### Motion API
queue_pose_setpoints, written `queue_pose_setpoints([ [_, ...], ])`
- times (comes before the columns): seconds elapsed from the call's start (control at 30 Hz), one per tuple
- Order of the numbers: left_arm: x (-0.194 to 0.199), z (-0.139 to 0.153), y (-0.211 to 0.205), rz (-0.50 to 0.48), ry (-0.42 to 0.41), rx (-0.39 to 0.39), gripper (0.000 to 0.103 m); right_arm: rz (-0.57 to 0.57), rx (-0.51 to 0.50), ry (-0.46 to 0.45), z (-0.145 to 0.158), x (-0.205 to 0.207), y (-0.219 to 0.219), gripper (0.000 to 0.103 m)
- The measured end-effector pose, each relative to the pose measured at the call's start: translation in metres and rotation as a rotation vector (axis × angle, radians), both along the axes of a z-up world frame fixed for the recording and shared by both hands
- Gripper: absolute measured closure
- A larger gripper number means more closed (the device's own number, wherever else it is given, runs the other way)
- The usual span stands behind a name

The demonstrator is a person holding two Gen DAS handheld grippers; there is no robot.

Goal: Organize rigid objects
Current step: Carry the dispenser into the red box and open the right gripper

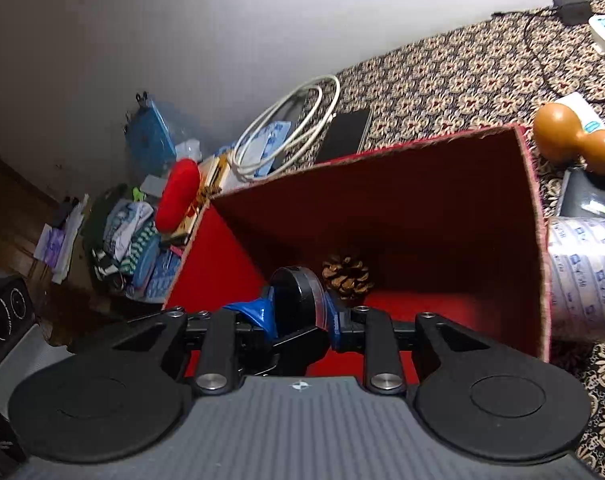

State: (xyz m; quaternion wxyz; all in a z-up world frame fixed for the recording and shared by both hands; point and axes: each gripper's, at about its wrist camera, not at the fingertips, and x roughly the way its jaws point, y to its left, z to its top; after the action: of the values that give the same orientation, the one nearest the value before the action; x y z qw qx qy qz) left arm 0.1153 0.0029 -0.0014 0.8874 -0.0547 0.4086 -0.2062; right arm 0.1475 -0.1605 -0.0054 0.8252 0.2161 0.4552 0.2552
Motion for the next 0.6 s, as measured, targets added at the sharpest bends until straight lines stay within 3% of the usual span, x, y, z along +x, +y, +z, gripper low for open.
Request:
queue_pose_setpoints([
  [0.27,0.02,-0.025,0.021,0.086,0.148,0.028,0.062,0.092,-0.002,0.159,-0.024,0.03,0.025,0.094],
  [0.6,0.028,-0.035,0.021,0.107,0.206,0.077,0.062,0.123,-0.077,0.183,-0.03,0.037,0.041,0.094],
])
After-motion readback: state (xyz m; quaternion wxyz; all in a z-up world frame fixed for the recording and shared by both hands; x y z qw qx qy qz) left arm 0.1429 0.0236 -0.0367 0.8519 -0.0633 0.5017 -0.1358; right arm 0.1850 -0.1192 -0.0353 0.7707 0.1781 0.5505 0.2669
